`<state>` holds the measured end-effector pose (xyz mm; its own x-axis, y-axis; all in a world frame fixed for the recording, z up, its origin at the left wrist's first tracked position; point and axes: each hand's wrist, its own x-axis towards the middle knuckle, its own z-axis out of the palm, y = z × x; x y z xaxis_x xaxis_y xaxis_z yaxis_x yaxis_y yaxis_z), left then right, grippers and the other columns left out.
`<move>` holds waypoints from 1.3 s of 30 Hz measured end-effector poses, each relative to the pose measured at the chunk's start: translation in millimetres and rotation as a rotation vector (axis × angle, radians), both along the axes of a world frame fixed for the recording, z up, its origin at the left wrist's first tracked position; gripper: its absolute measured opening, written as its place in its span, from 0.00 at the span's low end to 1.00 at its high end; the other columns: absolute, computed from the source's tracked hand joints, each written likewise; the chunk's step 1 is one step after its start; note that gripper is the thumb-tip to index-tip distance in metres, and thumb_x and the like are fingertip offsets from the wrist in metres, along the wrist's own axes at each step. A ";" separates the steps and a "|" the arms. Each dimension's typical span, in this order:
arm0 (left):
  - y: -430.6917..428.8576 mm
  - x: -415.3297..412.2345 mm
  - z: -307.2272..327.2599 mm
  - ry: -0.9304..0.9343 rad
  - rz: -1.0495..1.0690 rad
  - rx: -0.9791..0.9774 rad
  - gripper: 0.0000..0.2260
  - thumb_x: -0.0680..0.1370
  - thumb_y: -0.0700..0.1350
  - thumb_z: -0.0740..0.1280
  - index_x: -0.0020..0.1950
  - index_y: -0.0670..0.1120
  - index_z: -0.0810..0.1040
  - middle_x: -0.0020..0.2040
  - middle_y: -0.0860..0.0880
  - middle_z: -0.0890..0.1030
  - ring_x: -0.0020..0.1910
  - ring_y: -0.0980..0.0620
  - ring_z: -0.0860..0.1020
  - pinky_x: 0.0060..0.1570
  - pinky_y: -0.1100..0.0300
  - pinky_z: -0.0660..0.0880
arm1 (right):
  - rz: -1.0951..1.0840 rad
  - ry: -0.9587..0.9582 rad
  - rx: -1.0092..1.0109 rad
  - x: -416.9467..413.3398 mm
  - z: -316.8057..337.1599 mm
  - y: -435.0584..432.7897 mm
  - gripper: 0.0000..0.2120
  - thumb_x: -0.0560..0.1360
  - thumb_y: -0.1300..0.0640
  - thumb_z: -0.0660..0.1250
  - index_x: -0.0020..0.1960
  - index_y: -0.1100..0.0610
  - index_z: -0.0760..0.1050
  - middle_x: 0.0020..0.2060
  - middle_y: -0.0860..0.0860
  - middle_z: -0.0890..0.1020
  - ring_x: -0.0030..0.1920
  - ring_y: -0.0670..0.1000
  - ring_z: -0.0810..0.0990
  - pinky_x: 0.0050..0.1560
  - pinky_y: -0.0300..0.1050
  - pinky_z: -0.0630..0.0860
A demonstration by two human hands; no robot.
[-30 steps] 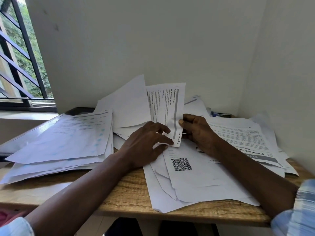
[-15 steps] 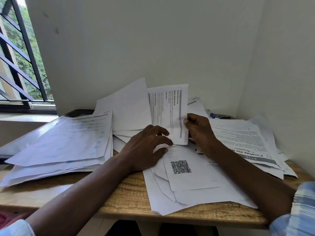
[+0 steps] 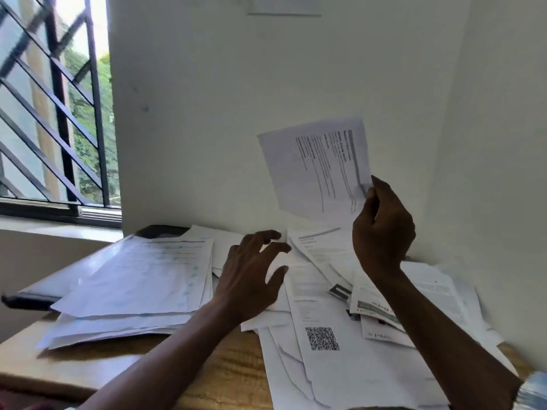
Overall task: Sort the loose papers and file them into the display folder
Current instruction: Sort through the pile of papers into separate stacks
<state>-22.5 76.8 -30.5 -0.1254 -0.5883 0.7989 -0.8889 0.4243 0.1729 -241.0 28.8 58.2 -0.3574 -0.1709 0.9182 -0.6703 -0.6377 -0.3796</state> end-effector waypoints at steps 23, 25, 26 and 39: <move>-47.8 238.9 23.4 0.433 0.709 0.614 0.36 0.62 0.79 0.65 0.65 0.62 0.76 0.62 0.51 0.80 0.64 0.42 0.77 0.62 0.42 0.74 | 0.592 -0.718 0.748 160.0 -84.0 -85.7 0.36 0.77 0.72 0.57 0.80 0.48 0.58 0.55 0.52 0.75 0.53 0.54 0.77 0.55 0.47 0.75; -61.5 245.4 19.9 0.315 0.588 0.647 0.38 0.62 0.80 0.65 0.69 0.67 0.75 0.67 0.54 0.80 0.67 0.46 0.76 0.64 0.44 0.75 | 0.549 -0.677 0.726 165.7 -96.4 -92.0 0.35 0.77 0.73 0.57 0.79 0.49 0.63 0.56 0.53 0.79 0.53 0.55 0.79 0.52 0.44 0.73; -66.2 243.7 20.3 0.230 0.526 0.662 0.37 0.64 0.78 0.66 0.71 0.65 0.74 0.69 0.57 0.78 0.70 0.49 0.74 0.68 0.47 0.73 | 0.525 -0.686 0.716 166.2 -100.8 -96.9 0.33 0.76 0.73 0.57 0.78 0.51 0.66 0.58 0.55 0.80 0.55 0.56 0.80 0.53 0.43 0.72; -121.4 236.7 -2.5 -0.017 0.471 0.584 0.35 0.68 0.77 0.65 0.67 0.57 0.79 0.70 0.54 0.76 0.72 0.48 0.70 0.72 0.47 0.66 | 0.377 -0.749 0.675 145.2 -104.2 -112.4 0.33 0.81 0.65 0.64 0.82 0.54 0.54 0.76 0.62 0.59 0.72 0.60 0.69 0.67 0.46 0.69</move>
